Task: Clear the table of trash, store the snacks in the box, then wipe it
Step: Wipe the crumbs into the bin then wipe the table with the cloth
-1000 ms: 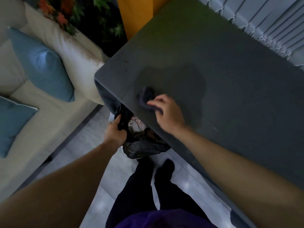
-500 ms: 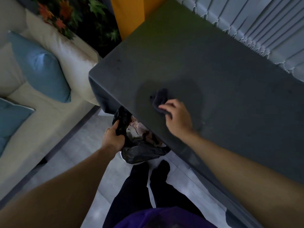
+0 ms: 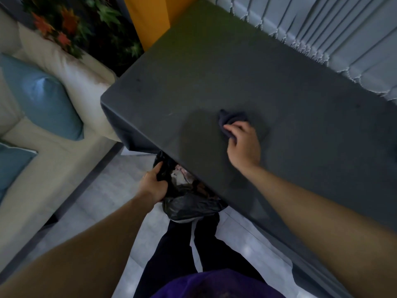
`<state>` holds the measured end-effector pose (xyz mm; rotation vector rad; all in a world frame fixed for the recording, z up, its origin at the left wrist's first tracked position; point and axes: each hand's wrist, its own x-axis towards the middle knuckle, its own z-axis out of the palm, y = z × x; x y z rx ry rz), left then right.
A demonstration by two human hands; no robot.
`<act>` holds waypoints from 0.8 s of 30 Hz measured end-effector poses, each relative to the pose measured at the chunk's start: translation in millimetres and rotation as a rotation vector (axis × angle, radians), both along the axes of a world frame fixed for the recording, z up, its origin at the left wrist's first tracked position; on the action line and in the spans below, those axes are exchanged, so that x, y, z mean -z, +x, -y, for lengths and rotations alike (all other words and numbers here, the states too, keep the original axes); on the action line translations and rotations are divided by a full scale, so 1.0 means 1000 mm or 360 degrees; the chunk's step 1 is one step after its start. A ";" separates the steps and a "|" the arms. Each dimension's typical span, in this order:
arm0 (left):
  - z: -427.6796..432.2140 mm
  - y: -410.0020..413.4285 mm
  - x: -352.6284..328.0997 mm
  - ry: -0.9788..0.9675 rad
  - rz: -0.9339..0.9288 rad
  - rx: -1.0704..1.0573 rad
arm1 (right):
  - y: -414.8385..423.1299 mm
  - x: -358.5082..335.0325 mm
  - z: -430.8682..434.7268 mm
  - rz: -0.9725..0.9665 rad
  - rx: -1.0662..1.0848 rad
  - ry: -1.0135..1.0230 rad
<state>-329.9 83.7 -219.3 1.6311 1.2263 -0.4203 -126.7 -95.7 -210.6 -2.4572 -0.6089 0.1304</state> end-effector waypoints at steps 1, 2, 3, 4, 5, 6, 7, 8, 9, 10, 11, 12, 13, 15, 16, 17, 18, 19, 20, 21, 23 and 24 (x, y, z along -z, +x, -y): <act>0.002 0.001 0.000 -0.0007 -0.0004 0.0012 | -0.013 0.001 0.002 0.0000 -0.0188 0.0009; 0.004 0.002 0.000 -0.0015 -0.0009 0.0021 | -0.026 0.001 0.004 -0.0029 -0.0391 0.0042; 0.005 0.002 -0.001 -0.0021 -0.0012 0.0027 | -0.038 -0.001 0.005 -0.0083 -0.0596 0.0078; 0.006 0.002 -0.001 -0.0020 -0.0015 0.0040 | -0.045 -0.003 0.006 -0.0147 -0.0776 0.0106; 0.007 0.003 -0.002 -0.0022 -0.0025 0.0055 | -0.048 -0.005 0.007 -0.0188 -0.0899 0.0123; 0.008 0.004 -0.003 -0.0020 -0.0031 0.0074 | -0.045 -0.006 0.007 -0.0175 -0.0930 0.0154; 0.008 0.005 -0.003 -0.0018 -0.0032 0.0092 | -0.038 -0.004 0.005 -0.0116 -0.0842 0.0206; 0.008 0.005 -0.004 -0.0017 -0.0031 0.0100 | -0.027 -0.003 0.003 -0.0051 -0.0646 0.0264; 0.008 0.006 -0.005 -0.0019 -0.0019 0.0090 | -0.014 -0.003 0.001 -0.0011 -0.0378 0.0295; 0.007 0.006 -0.005 -0.0016 -0.0011 0.0078 | -0.001 -0.003 -0.002 0.0007 -0.0104 0.0293; 0.006 0.007 -0.007 -0.0015 -0.0008 0.0064 | 0.008 -0.002 -0.005 0.0000 0.0099 0.0264; 0.003 0.007 -0.007 -0.0010 -0.0008 0.0052 | 0.011 -0.002 -0.009 -0.0017 0.0170 0.0234; 0.001 0.008 -0.007 -0.0008 -0.0009 0.0043 | 0.009 -0.001 -0.014 -0.0032 0.0094 0.0206; -0.007 0.007 -0.007 -0.0015 -0.0022 0.0016 | -0.011 0.001 -0.020 -0.0070 -0.0333 0.0171; -0.010 0.007 -0.008 -0.0014 -0.0024 0.0001 | -0.023 0.002 -0.021 -0.0118 -0.0556 0.0166; -0.014 0.007 -0.009 -0.0007 -0.0026 -0.0019 | -0.031 0.000 -0.022 -0.0193 -0.0718 0.0162; -0.018 0.005 -0.010 0.0012 -0.0021 -0.0047 | -0.031 -0.002 -0.023 -0.0255 -0.0800 0.0193; -0.021 0.004 -0.010 0.0034 -0.0015 -0.0071 | -0.026 -0.004 -0.027 -0.0263 -0.0786 0.0253; -0.025 0.003 -0.011 0.0053 -0.0017 -0.0087 | -0.017 -0.005 -0.033 -0.0196 -0.0698 0.0316; -0.027 0.002 -0.012 0.0067 -0.0017 -0.0104 | -0.005 -0.004 -0.040 -0.0089 -0.0544 0.0355; -0.033 -0.001 -0.013 0.0080 -0.0005 -0.0155 | 0.021 -0.006 -0.054 0.0044 -0.0137 0.0339; -0.035 -0.003 -0.012 0.0098 -0.0002 -0.0171 | 0.030 -0.006 -0.061 0.0040 0.0020 0.0290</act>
